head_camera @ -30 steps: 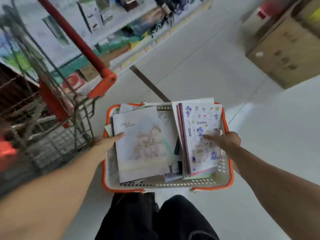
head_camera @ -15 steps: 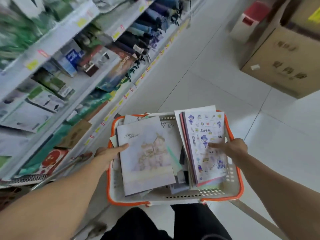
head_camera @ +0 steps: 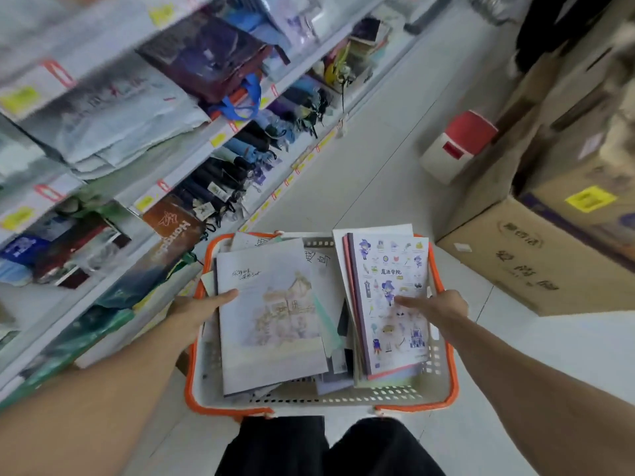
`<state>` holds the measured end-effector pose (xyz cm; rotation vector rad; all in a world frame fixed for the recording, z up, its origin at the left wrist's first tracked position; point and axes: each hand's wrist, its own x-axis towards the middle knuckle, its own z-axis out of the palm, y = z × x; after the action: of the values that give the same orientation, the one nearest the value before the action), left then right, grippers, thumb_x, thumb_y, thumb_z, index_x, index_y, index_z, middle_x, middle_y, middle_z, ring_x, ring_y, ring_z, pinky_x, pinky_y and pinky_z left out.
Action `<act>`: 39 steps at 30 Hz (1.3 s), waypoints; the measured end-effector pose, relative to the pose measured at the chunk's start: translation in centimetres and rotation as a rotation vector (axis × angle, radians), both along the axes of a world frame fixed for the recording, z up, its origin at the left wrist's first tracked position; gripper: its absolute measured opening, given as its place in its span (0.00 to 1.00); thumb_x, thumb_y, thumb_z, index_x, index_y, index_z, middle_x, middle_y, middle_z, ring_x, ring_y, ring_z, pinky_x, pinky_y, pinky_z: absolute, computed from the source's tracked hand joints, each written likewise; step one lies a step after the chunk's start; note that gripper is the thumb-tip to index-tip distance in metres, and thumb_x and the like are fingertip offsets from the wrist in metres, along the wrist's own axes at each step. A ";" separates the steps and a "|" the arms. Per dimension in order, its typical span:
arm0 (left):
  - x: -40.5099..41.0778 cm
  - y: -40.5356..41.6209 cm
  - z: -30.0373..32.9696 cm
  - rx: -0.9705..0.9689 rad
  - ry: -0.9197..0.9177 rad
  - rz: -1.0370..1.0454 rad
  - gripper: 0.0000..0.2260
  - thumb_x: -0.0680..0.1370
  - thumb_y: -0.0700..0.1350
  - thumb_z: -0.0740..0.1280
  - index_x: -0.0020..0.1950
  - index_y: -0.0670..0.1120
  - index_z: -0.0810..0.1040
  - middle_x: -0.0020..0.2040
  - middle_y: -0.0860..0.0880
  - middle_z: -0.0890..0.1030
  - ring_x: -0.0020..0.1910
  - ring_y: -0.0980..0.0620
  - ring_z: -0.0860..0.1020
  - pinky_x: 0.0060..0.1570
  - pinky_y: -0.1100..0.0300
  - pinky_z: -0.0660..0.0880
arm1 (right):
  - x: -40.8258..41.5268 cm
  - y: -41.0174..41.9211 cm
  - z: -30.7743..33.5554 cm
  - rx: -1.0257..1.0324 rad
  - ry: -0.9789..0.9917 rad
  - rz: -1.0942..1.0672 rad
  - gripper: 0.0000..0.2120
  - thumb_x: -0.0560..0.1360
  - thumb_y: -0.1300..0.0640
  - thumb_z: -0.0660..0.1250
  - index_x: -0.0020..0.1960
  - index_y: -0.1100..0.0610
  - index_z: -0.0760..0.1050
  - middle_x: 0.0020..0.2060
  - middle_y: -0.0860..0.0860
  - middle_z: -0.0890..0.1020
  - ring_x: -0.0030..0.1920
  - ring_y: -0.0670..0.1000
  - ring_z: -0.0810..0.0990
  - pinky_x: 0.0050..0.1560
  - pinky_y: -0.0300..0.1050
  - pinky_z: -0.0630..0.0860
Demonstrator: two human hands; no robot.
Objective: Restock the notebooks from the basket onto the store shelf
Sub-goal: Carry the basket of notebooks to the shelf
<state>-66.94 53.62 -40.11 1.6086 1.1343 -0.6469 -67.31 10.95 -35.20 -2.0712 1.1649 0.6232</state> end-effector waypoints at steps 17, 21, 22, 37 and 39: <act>48.2 -23.2 1.7 0.110 -0.025 0.046 0.35 0.64 0.54 0.81 0.61 0.32 0.76 0.60 0.43 0.78 0.57 0.45 0.76 0.53 0.54 0.71 | 51.2 -23.0 -1.7 0.006 0.001 0.080 0.35 0.54 0.42 0.85 0.48 0.63 0.74 0.39 0.54 0.80 0.38 0.53 0.80 0.37 0.47 0.79; 56.0 -26.7 0.4 0.040 -0.011 0.110 0.42 0.48 0.62 0.84 0.53 0.39 0.79 0.51 0.46 0.81 0.48 0.47 0.80 0.53 0.52 0.78 | 62.9 -26.4 -0.2 -0.049 -0.035 0.121 0.35 0.54 0.44 0.85 0.48 0.62 0.73 0.39 0.52 0.78 0.42 0.54 0.80 0.40 0.48 0.79; 57.9 -26.5 -1.8 0.048 -0.008 0.097 0.48 0.41 0.66 0.82 0.54 0.41 0.80 0.52 0.46 0.82 0.48 0.46 0.81 0.54 0.50 0.79 | 65.9 -27.0 0.0 -0.063 -0.039 0.136 0.35 0.54 0.43 0.85 0.47 0.62 0.72 0.38 0.52 0.78 0.41 0.54 0.80 0.37 0.47 0.78; 79.1 -35.3 -3.1 0.026 0.098 0.322 0.27 0.56 0.59 0.83 0.43 0.43 0.80 0.44 0.45 0.82 0.45 0.45 0.81 0.54 0.51 0.79 | 97.1 -31.8 -3.5 -0.144 0.112 0.457 0.35 0.55 0.38 0.83 0.48 0.60 0.75 0.40 0.53 0.80 0.44 0.54 0.81 0.49 0.52 0.82; 79.8 -36.7 -3.3 0.060 0.124 0.379 0.26 0.58 0.58 0.82 0.45 0.42 0.80 0.45 0.44 0.82 0.46 0.44 0.80 0.55 0.52 0.78 | 100.7 -31.8 -5.4 -0.122 0.145 0.537 0.40 0.55 0.37 0.82 0.55 0.61 0.76 0.39 0.53 0.79 0.41 0.53 0.79 0.42 0.49 0.80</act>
<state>12.90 16.91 -43.41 1.3649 1.5147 -0.4696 33.37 -20.83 -40.64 -2.4976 0.7258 0.9848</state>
